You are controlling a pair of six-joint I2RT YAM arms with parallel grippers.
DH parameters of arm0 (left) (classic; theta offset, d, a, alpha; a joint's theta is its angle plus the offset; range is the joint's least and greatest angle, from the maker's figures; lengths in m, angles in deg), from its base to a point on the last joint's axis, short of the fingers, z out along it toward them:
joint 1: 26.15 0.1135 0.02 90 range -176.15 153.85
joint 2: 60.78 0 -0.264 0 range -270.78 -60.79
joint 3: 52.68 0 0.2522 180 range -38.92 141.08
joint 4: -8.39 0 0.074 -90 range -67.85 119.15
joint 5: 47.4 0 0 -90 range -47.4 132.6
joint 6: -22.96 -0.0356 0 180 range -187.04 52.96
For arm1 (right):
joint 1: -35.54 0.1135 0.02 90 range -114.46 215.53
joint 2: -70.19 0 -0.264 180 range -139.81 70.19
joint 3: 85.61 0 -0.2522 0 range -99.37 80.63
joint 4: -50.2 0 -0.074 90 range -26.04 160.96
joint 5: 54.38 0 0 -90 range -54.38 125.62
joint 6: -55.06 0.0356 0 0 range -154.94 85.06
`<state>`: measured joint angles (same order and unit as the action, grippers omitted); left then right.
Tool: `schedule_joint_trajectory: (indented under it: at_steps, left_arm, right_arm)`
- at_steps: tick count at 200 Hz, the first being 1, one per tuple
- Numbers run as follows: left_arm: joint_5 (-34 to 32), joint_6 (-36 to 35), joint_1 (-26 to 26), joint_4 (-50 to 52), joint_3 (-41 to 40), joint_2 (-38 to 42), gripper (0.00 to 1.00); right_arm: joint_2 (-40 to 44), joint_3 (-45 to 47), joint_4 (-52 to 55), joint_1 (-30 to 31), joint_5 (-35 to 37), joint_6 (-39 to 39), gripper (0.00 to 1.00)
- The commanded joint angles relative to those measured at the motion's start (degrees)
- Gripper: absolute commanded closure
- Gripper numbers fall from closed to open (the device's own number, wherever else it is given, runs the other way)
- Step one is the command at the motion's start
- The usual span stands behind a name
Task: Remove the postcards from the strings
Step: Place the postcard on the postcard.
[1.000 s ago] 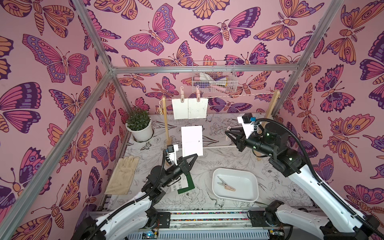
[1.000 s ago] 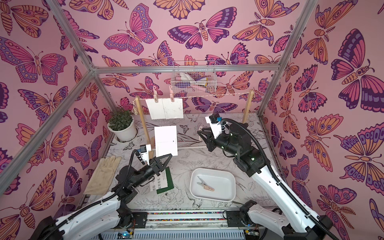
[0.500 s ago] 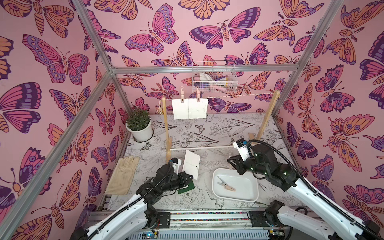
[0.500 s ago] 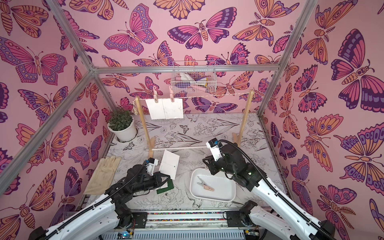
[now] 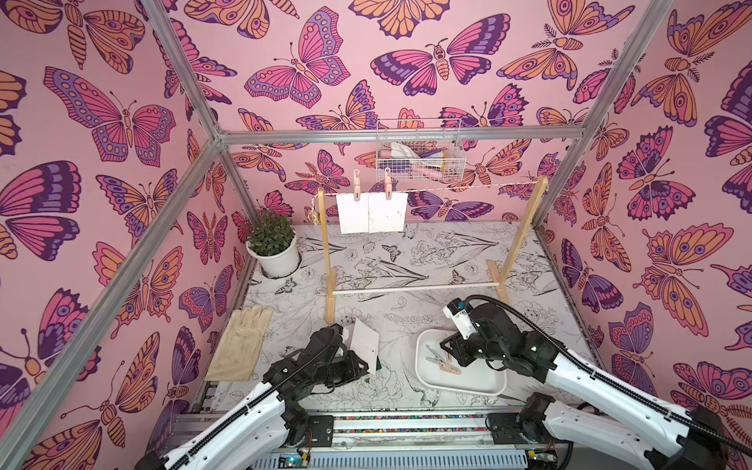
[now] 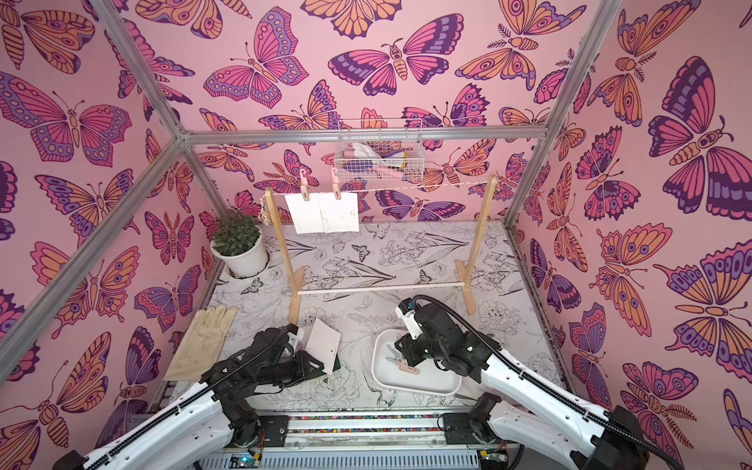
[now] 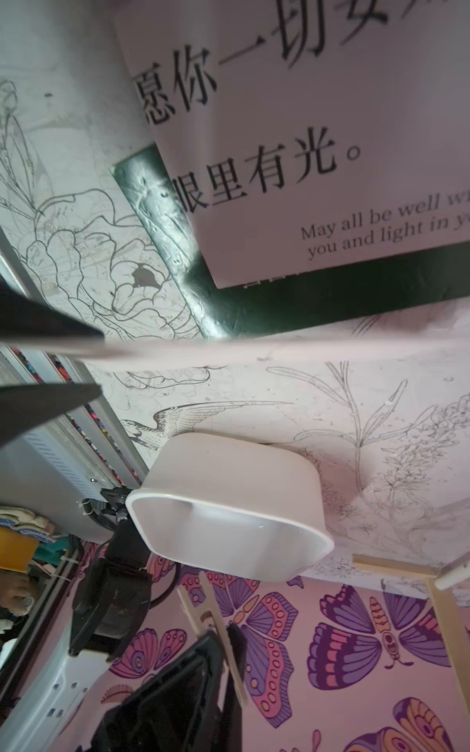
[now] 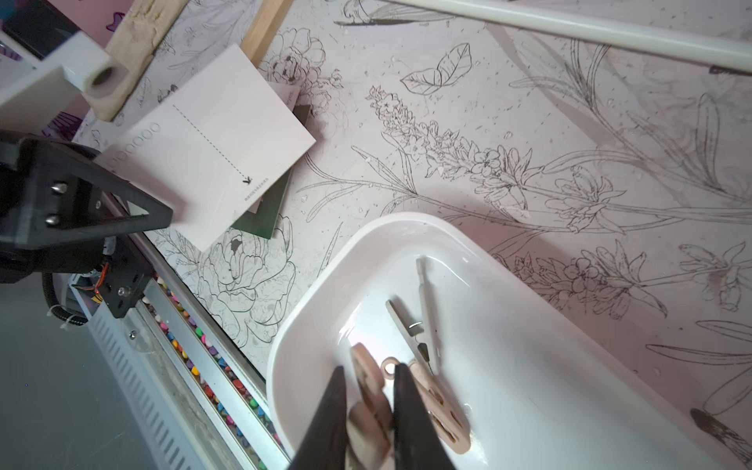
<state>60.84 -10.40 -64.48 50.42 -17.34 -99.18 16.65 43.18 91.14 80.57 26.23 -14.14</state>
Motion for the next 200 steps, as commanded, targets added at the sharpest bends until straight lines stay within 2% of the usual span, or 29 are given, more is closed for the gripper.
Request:
schedule_joint_trajectory:
  at_steps: [1,12,23,33,41,82,108,124,139,166,200]
  left_arm:
    - [-2.0,5.3,-0.2,9.9,1.7,1.4,0.49]
    - [-2.3,5.1,-0.2,11.7,2.3,1.6,0.36]
    - [-2.0,4.5,-0.2,12.9,3.0,1.7,0.18]
    - [-1.7,3.9,-0.2,13.9,3.7,1.9,0.10]
    - [-1.6,3.3,-0.3,14.8,4.5,2.1,0.01]
    - [-5.1,-1.4,-0.2,21.1,11.0,3.6,0.00]
    - [-11.4,-10.6,-0.2,17.2,17.3,3.8,0.00]
    - [-12.4,-18.9,-0.2,7.3,20.0,2.2,0.00]
    - [-9.8,-25.9,-0.2,-6.2,20.2,-0.5,0.00]
    - [-6.4,-30.8,-0.2,-33.2,15.2,-5.9,0.01]
    - [-11.6,-37.1,-0.1,-65.2,6.5,-13.3,0.04]
  right_arm:
    - [-0.6,0.5,-1.2,0.5,1.2,0.8,0.83]
    - [-0.8,0.7,-1.3,0.6,1.3,0.7,0.73]
    - [-1.0,0.6,-1.3,0.5,1.3,0.5,0.64]
    - [-1.0,0.6,-1.2,0.5,1.7,0.4,0.57]
    - [-1.0,0.5,-1.3,0.6,2.0,0.4,0.54]
    - [0.1,-0.5,-0.5,0.6,4.0,0.2,0.47]
    - [1.9,-2.9,-0.6,0.6,4.4,-0.7,0.46]
    - [2.5,-6.6,-2.5,0.6,2.1,-2.7,0.44]
    - [1.9,-11.8,-5.8,0.6,-0.9,-5.7,0.43]
    - [-1.4,-22.8,-13.2,0.4,-5.4,-10.5,0.41]
    - [-10.0,-39.5,-14.6,-0.7,-13.1,-19.0,0.38]
